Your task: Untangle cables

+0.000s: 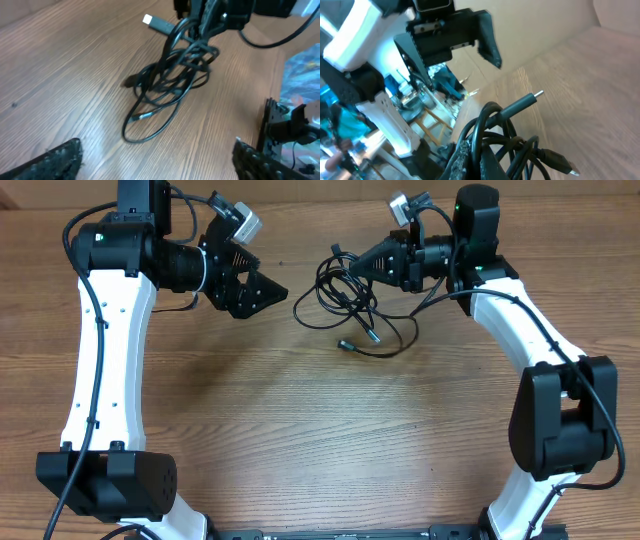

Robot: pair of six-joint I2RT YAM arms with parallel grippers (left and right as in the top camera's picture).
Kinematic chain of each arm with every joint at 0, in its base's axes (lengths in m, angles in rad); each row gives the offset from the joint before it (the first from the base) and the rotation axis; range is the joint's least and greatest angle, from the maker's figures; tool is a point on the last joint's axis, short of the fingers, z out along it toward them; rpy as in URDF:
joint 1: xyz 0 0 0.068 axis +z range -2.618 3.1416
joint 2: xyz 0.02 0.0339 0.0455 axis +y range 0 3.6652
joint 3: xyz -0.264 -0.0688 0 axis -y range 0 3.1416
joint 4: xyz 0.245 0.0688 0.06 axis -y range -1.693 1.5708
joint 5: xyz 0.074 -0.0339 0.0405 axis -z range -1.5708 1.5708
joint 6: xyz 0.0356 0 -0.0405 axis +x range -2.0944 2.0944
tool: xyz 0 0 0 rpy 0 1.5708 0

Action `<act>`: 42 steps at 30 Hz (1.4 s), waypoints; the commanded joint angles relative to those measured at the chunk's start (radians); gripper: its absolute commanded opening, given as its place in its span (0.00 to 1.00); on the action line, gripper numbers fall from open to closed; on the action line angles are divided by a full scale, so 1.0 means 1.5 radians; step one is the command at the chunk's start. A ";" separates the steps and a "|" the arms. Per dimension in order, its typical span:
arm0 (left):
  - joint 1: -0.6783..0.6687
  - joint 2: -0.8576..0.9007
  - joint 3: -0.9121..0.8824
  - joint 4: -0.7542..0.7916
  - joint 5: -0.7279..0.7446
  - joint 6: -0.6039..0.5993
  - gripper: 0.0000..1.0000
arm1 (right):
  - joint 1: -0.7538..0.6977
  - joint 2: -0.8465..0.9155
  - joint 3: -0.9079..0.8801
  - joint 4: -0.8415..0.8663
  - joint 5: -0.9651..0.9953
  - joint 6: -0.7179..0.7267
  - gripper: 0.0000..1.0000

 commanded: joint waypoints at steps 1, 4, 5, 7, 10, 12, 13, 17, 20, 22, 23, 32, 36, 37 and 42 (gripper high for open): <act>-0.002 0.006 0.005 0.001 0.036 0.032 0.98 | 0.031 -0.004 0.017 0.073 -0.025 0.010 0.04; 0.003 0.006 0.005 0.003 0.027 0.034 0.91 | 0.056 -0.004 0.017 0.178 -0.025 0.046 0.04; 0.008 0.006 0.005 0.005 0.027 0.035 0.88 | 0.065 -0.004 0.017 0.225 -0.025 0.063 0.04; 0.035 0.006 0.005 0.013 0.030 0.038 0.80 | 0.081 -0.004 0.017 0.345 -0.025 0.128 0.04; 0.073 0.006 0.005 0.008 0.085 0.081 0.82 | 0.092 -0.004 0.017 0.452 -0.025 0.203 0.04; 0.100 0.006 0.005 0.000 0.146 0.111 0.93 | 0.097 -0.004 0.017 0.529 -0.025 0.264 0.04; 0.108 0.006 0.005 -0.004 0.158 0.115 0.95 | 0.098 -0.004 0.017 0.553 -0.025 0.284 0.04; 0.114 0.006 0.005 -0.024 0.152 0.115 1.00 | 0.100 -0.004 0.017 0.625 -0.025 0.338 0.04; 0.095 0.006 0.005 -0.049 0.149 0.115 1.00 | 0.101 -0.004 0.017 0.633 -0.025 0.349 0.04; 0.079 0.006 0.005 -0.056 0.141 0.114 1.00 | 0.101 -0.004 0.017 0.633 -0.025 0.349 0.04; 0.070 0.006 0.005 -0.056 0.133 0.113 1.00 | 0.101 -0.004 0.017 0.633 -0.025 0.349 0.04; 0.003 0.006 0.005 -0.045 0.039 0.058 1.00 | 0.122 -0.004 0.017 0.691 -0.024 0.349 0.04; 0.007 0.006 0.005 -0.033 0.040 0.044 1.00 | 0.124 -0.004 0.017 0.701 -0.024 0.349 0.04; 0.009 0.006 0.005 -0.032 0.040 0.044 1.00 | 0.124 -0.004 0.017 0.701 -0.024 0.349 0.04; 0.005 0.006 0.005 -0.038 0.044 0.045 1.00 | 0.124 -0.004 0.017 0.701 -0.024 0.348 0.04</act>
